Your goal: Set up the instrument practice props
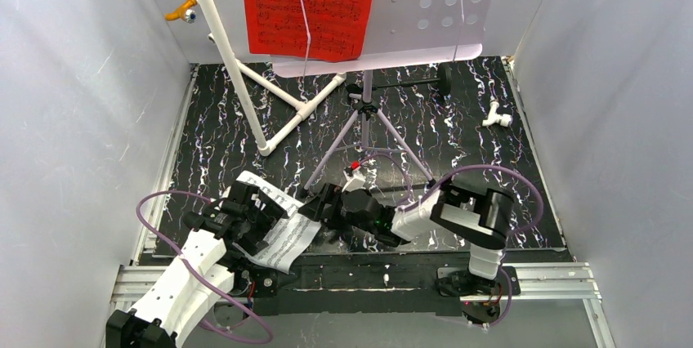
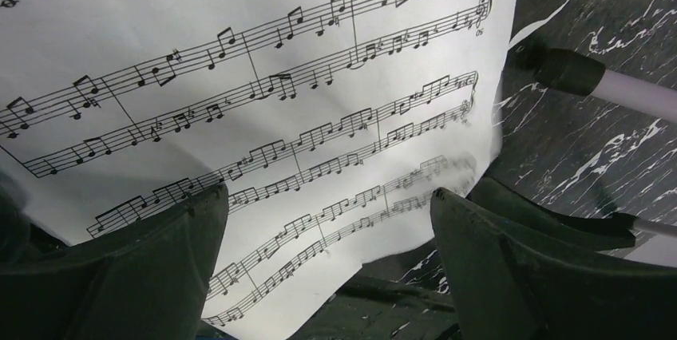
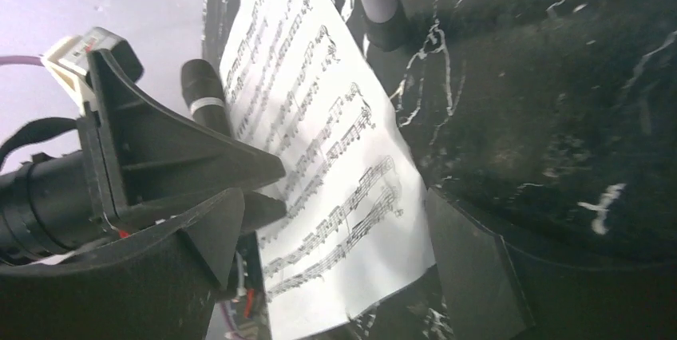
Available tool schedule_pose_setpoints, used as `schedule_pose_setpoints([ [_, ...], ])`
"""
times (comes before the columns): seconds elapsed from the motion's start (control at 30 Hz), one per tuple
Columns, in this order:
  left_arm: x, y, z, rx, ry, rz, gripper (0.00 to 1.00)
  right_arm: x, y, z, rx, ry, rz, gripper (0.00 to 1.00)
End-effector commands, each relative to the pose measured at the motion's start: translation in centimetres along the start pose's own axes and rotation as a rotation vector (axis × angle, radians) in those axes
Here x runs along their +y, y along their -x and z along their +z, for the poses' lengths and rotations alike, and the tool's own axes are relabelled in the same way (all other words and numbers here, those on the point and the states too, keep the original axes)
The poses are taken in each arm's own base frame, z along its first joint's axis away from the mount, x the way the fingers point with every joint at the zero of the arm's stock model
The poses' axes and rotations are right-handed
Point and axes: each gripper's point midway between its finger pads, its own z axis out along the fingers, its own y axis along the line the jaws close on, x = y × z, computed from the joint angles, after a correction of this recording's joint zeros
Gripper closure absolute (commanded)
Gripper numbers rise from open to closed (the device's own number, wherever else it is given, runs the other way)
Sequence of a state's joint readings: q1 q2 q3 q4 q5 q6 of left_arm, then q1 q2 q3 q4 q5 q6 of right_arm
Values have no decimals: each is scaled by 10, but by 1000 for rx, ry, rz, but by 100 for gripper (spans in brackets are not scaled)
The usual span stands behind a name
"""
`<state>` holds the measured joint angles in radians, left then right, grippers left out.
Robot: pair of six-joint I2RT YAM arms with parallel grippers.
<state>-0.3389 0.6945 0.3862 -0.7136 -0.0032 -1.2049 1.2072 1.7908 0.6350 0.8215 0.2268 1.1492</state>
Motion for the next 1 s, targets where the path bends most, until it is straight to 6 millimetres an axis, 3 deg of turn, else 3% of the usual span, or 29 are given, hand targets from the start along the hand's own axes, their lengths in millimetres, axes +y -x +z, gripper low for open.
schedule_pose_setpoints([
  [0.0,35,-17,0,73,133,33,2,4,-15,11,-1,21,138,7],
  [0.13,30,-18,1,81,113,35,2,-4,-33,18,83,-29,119,8],
  [0.3,25,-21,4,94,78,18,2,6,-60,12,218,31,96,20],
  [0.4,22,-18,4,76,57,17,2,17,-57,-1,226,77,68,21],
  [0.53,15,-18,3,77,25,24,2,47,-45,-16,203,206,65,19],
  [0.63,14,-19,2,88,15,22,2,49,-38,-16,161,220,75,20],
  [0.7,12,-20,1,91,8,20,2,47,-29,-11,122,213,92,24],
  [0.97,8,-13,-15,45,-26,27,2,29,-14,0,24,151,77,56],
])
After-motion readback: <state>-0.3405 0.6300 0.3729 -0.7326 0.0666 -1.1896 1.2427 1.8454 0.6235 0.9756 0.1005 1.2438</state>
